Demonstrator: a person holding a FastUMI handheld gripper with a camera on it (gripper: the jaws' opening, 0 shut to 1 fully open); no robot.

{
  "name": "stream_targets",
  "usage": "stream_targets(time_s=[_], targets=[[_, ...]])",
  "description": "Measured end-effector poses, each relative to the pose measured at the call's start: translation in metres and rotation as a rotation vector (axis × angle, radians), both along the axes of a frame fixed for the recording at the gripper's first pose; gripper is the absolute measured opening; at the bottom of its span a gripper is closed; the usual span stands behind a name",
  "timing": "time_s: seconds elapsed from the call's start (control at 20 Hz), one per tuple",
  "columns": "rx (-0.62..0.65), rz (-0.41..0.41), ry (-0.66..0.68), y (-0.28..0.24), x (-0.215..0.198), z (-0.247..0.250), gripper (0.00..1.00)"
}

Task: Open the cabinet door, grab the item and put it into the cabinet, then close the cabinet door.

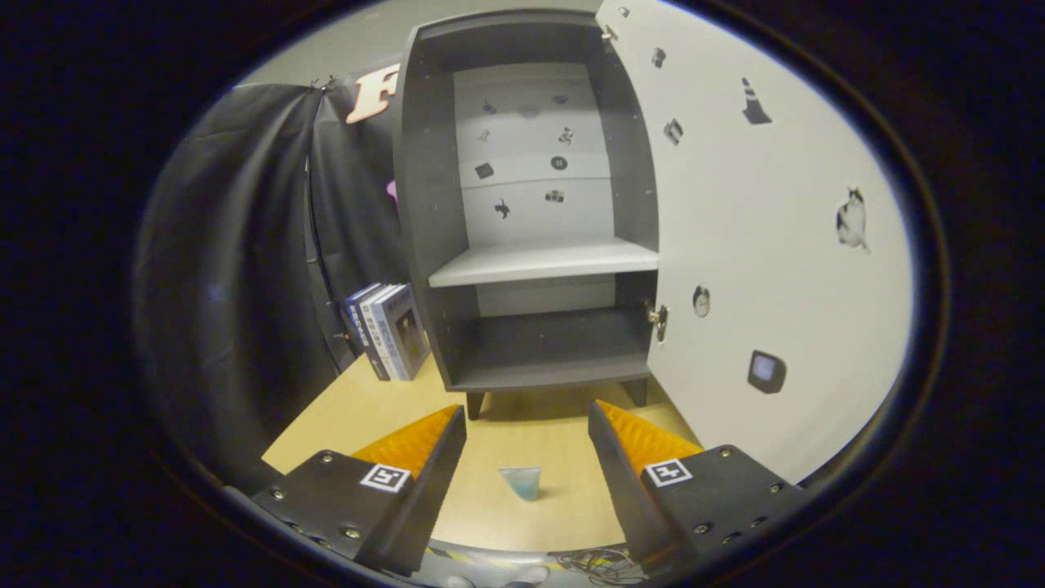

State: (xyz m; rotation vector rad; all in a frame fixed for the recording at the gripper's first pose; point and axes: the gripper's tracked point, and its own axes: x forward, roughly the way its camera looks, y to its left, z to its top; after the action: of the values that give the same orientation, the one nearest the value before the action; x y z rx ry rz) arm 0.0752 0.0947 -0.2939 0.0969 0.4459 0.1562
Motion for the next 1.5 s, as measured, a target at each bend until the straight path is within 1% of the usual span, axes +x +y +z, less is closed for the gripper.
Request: stream_targets(time_s=[0.15,0.5,0.75,0.95,1.05,1.2,1.3,1.5], targets=[[-0.007,0.026,0.070,0.015,0.007,-0.041,0.89],[-0.009,0.012,0.211,0.026,0.022,-0.133,0.90],[-0.021,0.010,0.258,0.030,0.028,-0.172,0.89],[-0.042,-0.003,0.254,0.031,0.033,-0.190,0.88],[-0.055,-0.009,0.252,0.031,0.034,-0.198,0.64],[-0.051,-0.013,0.247,0.033,0.037,-0.205,0.63],[-0.059,-0.018,0.235,0.032,0.038,-0.204,0.53],[-0.057,-0.013,0.223,0.032,0.038,-0.204,0.53]])
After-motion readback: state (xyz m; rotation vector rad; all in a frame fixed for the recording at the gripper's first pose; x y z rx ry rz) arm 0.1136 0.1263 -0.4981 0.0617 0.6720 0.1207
